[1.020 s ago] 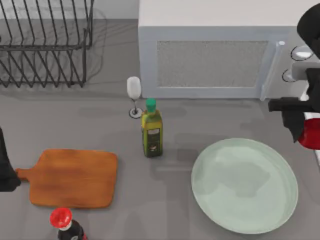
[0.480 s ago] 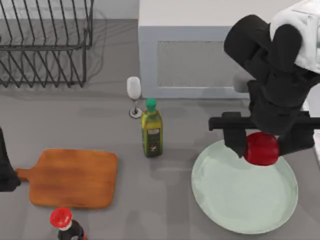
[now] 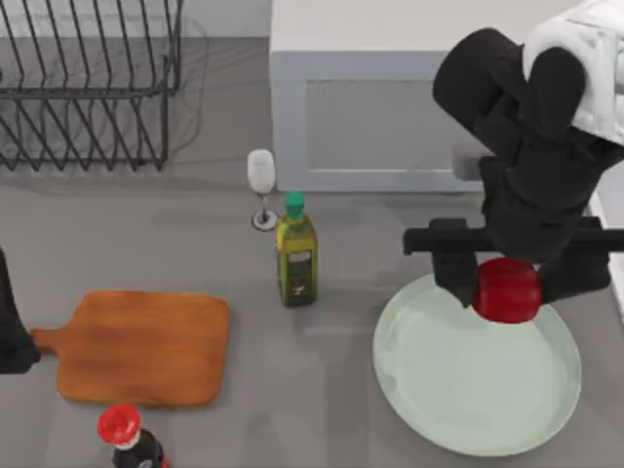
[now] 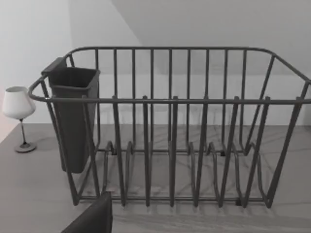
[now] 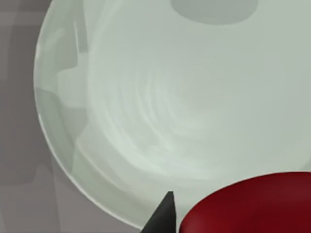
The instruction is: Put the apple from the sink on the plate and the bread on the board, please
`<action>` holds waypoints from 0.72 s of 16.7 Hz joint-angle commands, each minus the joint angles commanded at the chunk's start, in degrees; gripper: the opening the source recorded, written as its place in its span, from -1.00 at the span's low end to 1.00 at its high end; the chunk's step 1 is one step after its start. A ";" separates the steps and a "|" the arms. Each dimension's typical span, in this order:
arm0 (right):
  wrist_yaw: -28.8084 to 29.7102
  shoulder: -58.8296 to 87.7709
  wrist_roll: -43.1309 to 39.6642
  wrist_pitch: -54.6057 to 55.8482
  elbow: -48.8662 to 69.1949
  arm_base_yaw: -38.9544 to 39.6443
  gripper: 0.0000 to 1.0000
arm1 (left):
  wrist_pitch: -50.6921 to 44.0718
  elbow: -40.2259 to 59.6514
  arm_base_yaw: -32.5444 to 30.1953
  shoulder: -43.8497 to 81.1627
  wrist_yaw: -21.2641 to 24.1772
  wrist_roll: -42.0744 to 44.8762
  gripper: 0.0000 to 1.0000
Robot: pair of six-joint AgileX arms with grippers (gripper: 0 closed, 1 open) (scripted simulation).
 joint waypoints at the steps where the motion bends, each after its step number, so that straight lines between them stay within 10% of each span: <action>1: 0.00 0.00 0.00 0.00 0.00 0.00 -0.40 | 0.00 0.00 0.00 0.00 0.00 0.00 1.00; 10: 0.00 0.00 0.00 0.00 0.00 0.00 0.96 | 0.00 0.00 0.00 0.00 0.00 0.00 1.00; 12: 0.00 0.00 0.00 0.00 0.00 0.00 1.00 | 0.00 0.00 0.00 0.00 0.00 0.00 1.00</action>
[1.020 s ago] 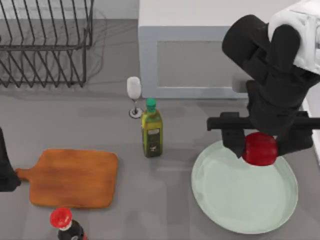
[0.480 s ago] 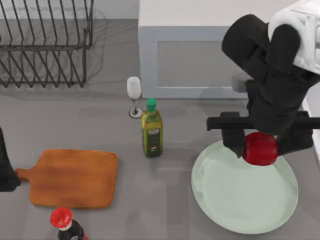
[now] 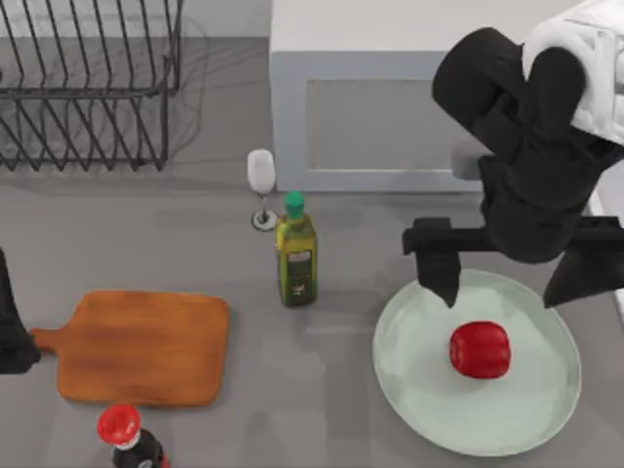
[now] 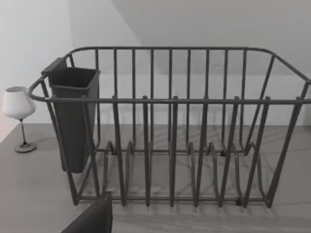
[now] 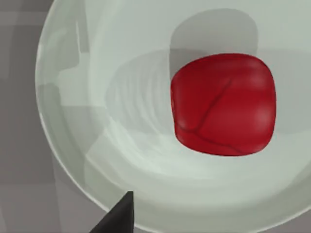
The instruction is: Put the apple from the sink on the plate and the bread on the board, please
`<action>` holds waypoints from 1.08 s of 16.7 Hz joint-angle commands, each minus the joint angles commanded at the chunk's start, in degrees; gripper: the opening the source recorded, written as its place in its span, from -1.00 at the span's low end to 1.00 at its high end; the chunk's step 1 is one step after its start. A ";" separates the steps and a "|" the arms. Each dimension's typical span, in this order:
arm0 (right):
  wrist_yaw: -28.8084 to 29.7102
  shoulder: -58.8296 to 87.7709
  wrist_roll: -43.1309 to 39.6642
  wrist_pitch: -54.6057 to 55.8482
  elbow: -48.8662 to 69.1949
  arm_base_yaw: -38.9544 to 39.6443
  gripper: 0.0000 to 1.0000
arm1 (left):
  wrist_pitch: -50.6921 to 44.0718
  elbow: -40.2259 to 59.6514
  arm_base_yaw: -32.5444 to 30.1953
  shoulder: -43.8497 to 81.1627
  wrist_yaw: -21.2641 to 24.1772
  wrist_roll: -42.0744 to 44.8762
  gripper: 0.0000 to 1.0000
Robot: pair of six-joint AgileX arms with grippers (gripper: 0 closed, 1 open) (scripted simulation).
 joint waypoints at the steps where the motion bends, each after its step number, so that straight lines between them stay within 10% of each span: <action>1: 0.00 0.00 0.00 0.00 0.00 0.00 1.00 | 0.00 0.00 0.00 0.00 0.00 0.00 1.00; 11: -0.01 -3.16 -1.36 2.67 -2.82 -1.41 1.00 | 0.00 0.00 0.00 0.00 0.00 0.00 1.00; 18: 0.00 -30.92 -10.50 21.12 -24.56 -10.33 1.00 | 0.00 0.00 0.00 0.00 0.00 0.00 1.00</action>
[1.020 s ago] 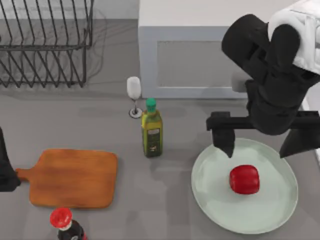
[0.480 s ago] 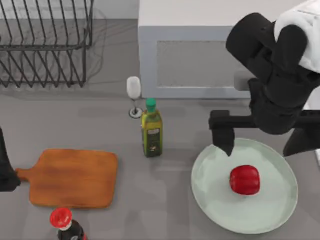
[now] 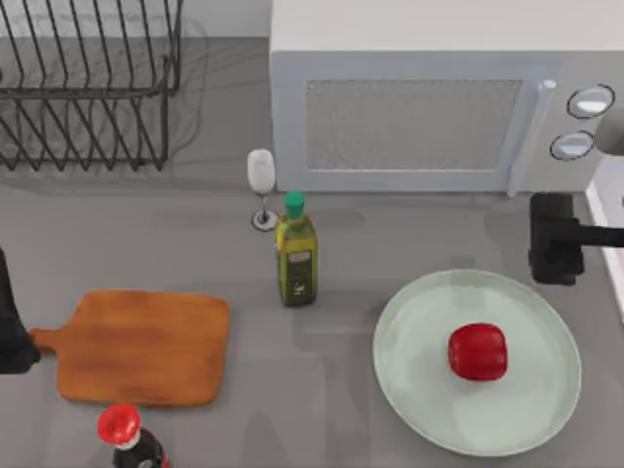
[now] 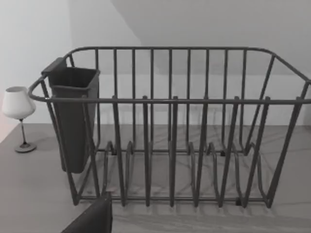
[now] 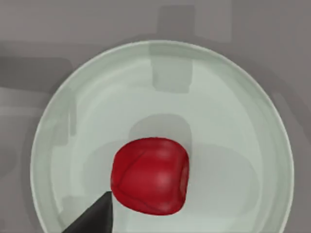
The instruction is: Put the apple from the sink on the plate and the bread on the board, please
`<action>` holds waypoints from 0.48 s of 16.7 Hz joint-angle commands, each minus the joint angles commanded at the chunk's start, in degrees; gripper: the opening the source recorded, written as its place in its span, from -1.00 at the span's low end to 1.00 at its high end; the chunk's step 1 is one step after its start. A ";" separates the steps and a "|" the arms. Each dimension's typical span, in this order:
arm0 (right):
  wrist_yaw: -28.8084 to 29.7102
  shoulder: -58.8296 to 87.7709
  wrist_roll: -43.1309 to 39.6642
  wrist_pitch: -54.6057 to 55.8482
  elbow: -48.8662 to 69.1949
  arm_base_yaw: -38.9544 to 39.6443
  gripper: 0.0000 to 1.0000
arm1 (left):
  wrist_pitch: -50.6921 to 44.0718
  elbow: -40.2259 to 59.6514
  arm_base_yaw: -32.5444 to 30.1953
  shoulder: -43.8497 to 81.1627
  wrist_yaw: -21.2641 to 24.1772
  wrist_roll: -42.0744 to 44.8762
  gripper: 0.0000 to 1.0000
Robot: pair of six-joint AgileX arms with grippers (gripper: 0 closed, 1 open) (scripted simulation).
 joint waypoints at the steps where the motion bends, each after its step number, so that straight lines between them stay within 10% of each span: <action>1: 0.00 -6.01 -1.77 3.61 -4.17 -1.73 1.00 | 0.00 0.00 0.00 0.00 0.00 0.00 1.00; 8: -0.01 -48.99 -15.03 30.55 -36.19 -14.68 1.00 | 0.00 0.00 0.00 0.00 0.00 0.00 1.00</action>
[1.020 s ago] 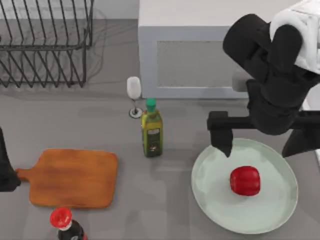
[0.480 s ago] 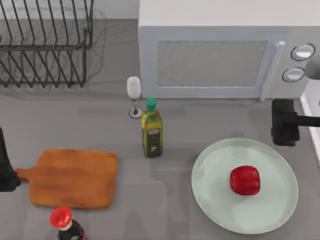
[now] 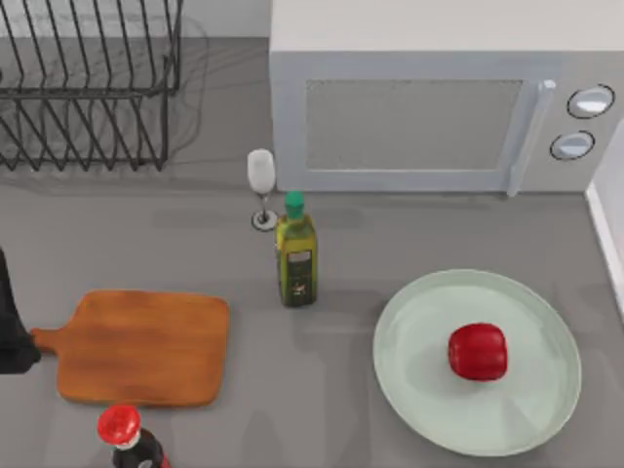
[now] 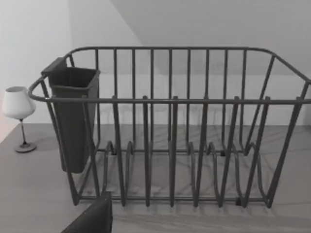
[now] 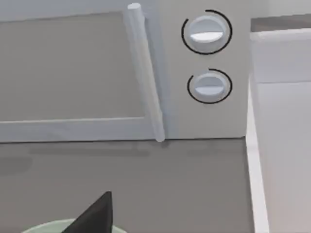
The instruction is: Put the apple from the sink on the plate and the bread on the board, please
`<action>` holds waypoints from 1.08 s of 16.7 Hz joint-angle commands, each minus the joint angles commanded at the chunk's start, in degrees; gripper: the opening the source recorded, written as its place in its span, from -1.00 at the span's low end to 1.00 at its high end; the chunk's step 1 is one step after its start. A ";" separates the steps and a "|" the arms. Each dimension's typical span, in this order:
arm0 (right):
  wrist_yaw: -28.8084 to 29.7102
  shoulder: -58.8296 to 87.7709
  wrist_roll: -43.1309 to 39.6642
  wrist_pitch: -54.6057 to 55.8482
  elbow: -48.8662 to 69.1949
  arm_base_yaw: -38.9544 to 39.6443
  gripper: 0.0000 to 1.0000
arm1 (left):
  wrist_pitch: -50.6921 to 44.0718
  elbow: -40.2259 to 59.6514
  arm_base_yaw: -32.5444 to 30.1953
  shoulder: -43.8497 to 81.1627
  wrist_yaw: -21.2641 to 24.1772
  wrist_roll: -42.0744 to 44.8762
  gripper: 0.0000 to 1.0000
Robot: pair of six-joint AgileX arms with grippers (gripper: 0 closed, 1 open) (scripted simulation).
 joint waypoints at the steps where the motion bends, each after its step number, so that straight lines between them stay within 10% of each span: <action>1: 0.00 -4.73 -1.76 3.55 -4.12 -1.72 1.00 | 0.00 0.00 0.00 0.00 0.00 0.00 1.00; 18: -0.01 -20.97 -8.99 17.70 -19.50 -8.77 1.00 | -5.81 8.56 1.64 8.89 -0.11 2.24 1.00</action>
